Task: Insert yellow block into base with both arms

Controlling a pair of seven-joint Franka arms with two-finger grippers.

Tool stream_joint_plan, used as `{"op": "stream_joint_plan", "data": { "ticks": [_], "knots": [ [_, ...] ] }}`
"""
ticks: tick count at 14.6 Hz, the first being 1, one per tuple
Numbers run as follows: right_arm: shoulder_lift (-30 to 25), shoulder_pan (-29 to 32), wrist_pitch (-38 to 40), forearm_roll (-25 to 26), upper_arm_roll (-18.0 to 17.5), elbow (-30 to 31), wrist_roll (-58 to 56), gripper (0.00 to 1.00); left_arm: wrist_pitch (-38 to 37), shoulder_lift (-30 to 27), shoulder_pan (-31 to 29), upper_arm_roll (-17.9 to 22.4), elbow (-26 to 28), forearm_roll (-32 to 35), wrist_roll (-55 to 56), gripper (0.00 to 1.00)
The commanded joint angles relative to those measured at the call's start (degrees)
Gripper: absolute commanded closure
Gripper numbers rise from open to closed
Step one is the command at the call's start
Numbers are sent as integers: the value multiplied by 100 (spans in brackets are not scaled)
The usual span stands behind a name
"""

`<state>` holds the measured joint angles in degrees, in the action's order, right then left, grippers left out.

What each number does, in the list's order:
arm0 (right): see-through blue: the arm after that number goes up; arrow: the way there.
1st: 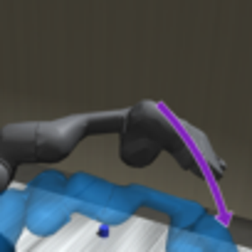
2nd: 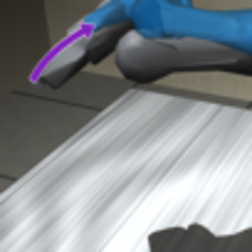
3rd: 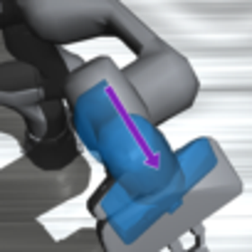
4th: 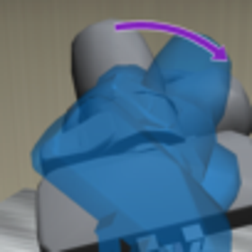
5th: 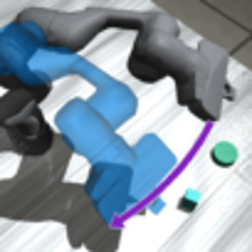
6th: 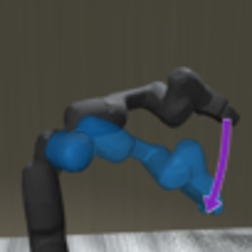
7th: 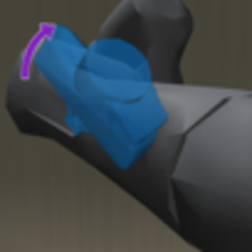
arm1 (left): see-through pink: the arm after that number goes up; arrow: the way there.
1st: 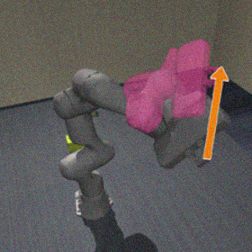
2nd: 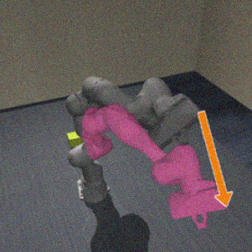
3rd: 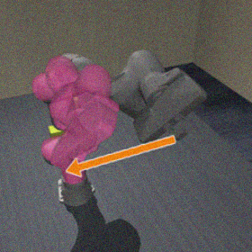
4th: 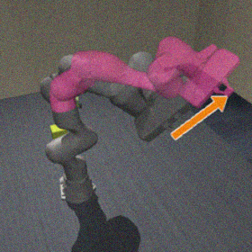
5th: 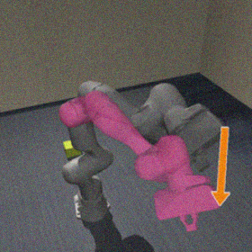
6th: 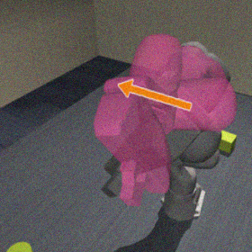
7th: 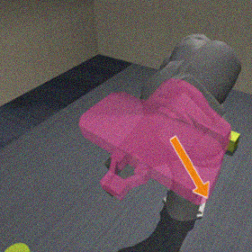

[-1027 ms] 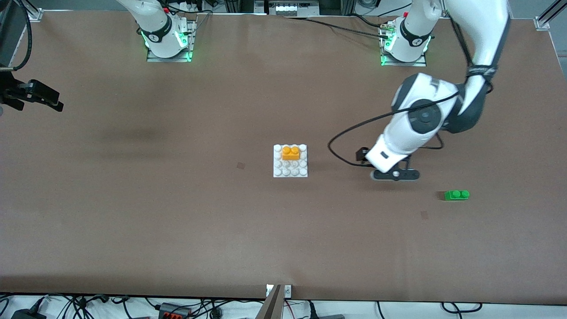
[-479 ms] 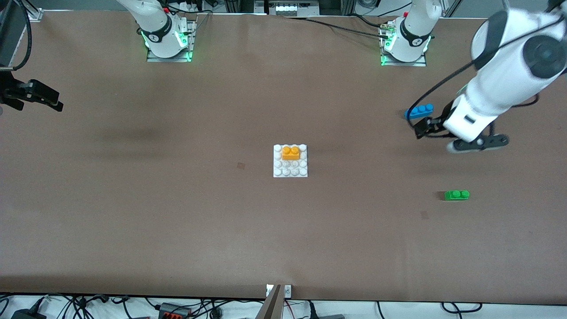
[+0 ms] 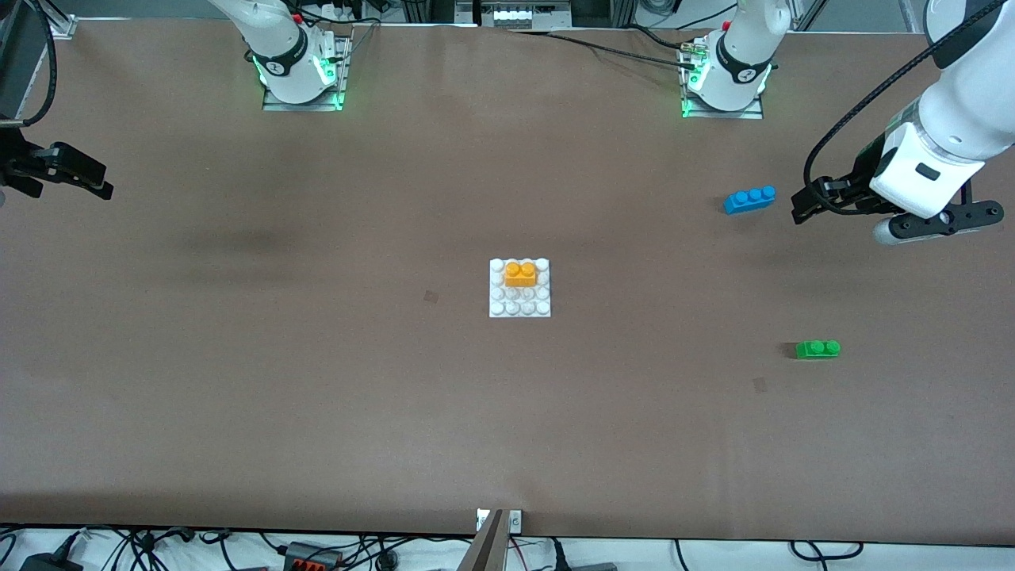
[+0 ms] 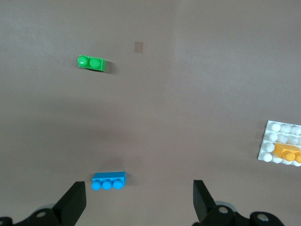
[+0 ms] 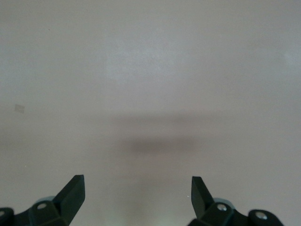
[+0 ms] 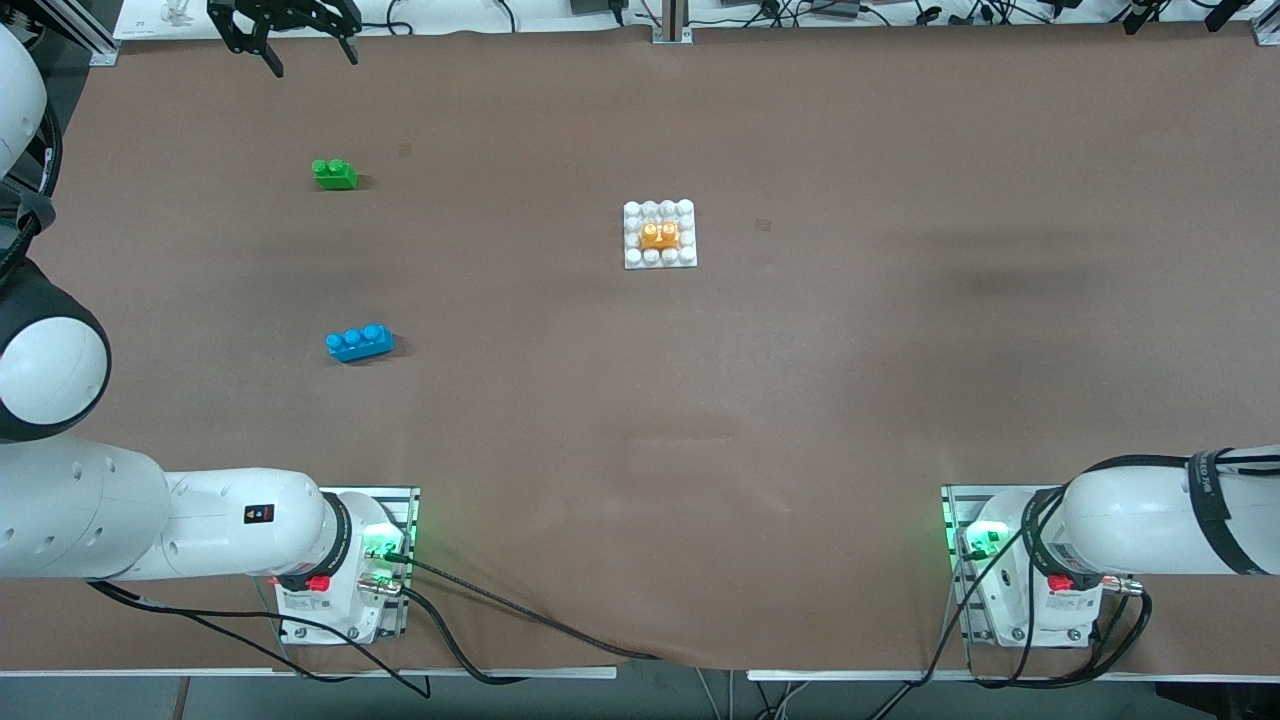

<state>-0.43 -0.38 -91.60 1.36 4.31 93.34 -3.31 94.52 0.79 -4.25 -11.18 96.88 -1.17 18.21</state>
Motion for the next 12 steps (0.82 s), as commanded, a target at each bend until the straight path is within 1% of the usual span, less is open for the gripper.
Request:
{"op": "stream_joint_plan", "data": {
  "ticks": [1, 9, 11, 12],
  "knots": [
    [8, 11, 81, 40, -9, -88, 41, 0, -153, 80, -23, -51, -169, -102, -124, 0],
    [8, 20, 81, 31, -9, -97, 49, 0, -284, 80, -23, -60, -213, -208, -177, 0],
    [8, 20, 81, 31, -9, -97, 49, 0, -364, 106, -14, -60, -292, -138, -946, 0],
    [8, 29, 81, 22, 0, -88, 49, 0, -373, 115, -5, -60, -327, -146, -1107, 0]
  ]
}}
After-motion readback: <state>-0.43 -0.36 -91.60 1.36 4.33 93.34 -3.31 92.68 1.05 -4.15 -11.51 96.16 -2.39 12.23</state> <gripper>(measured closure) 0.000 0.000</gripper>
